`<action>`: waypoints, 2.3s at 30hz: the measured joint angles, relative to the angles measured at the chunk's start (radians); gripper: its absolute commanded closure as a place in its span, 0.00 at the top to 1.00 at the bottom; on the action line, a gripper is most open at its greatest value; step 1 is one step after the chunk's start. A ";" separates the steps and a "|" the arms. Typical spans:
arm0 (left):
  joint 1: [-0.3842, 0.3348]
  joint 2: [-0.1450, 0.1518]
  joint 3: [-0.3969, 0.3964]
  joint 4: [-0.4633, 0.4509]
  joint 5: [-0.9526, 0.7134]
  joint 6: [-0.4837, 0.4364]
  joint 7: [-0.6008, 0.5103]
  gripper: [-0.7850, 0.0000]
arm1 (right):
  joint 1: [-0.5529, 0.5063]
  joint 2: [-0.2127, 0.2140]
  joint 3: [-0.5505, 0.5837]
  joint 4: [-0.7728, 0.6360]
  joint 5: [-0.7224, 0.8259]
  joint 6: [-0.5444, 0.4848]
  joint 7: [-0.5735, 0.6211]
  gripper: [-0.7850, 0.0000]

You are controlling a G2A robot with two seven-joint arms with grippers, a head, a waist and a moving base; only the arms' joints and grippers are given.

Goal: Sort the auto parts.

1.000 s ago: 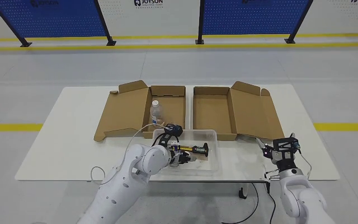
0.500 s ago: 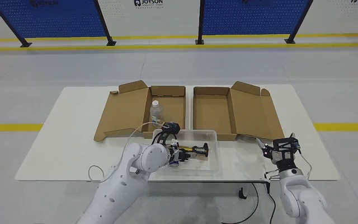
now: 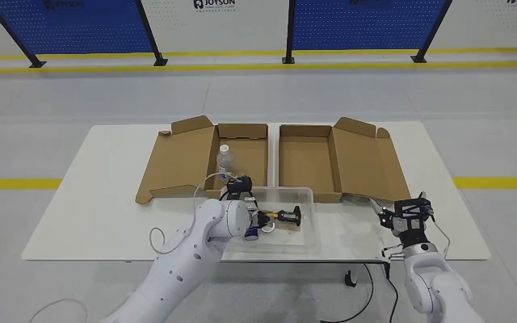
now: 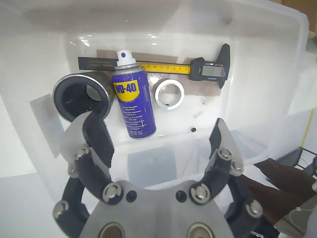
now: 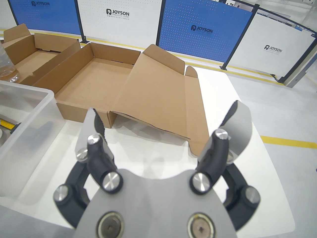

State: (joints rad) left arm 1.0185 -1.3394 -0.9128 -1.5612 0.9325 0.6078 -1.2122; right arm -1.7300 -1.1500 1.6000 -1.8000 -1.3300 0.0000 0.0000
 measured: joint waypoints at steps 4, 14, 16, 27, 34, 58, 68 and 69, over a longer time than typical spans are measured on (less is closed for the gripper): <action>-0.010 -0.008 0.008 0.042 -0.013 0.009 0.009 1.00 | 0.000 0.000 0.000 0.000 0.000 0.000 0.000 1.00; -0.023 -0.019 0.006 0.097 -0.053 0.018 0.018 1.00 | 0.000 0.000 0.000 0.000 0.000 0.000 0.000 1.00; -0.025 -0.021 0.010 0.106 -0.058 0.019 0.019 1.00 | 0.000 0.000 0.000 0.000 0.000 0.000 0.000 1.00; -0.035 -0.033 0.030 0.149 -0.107 0.028 0.027 0.98 | 0.000 0.000 0.000 0.000 0.000 0.000 0.000 1.00; -0.056 -0.040 0.051 0.169 -0.120 0.031 0.031 0.94 | 0.000 0.000 0.000 0.000 0.000 0.000 0.000 1.00; -0.035 -0.025 0.050 0.075 -0.039 0.031 0.031 0.96 | 0.000 0.000 0.000 0.000 0.000 0.000 0.000 1.00; 0.011 -0.020 0.042 0.045 0.082 0.032 0.032 0.93 | 0.000 0.000 0.000 0.000 0.000 0.000 0.000 1.00; 0.014 -0.021 0.040 0.045 0.083 0.029 0.028 0.91 | 0.000 0.000 0.000 0.000 0.000 0.000 0.000 1.00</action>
State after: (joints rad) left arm 1.0330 -1.3607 -0.8731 -1.5161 1.0157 0.6366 -1.1837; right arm -1.7300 -1.1500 1.6000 -1.8000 -1.3300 0.0000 0.0000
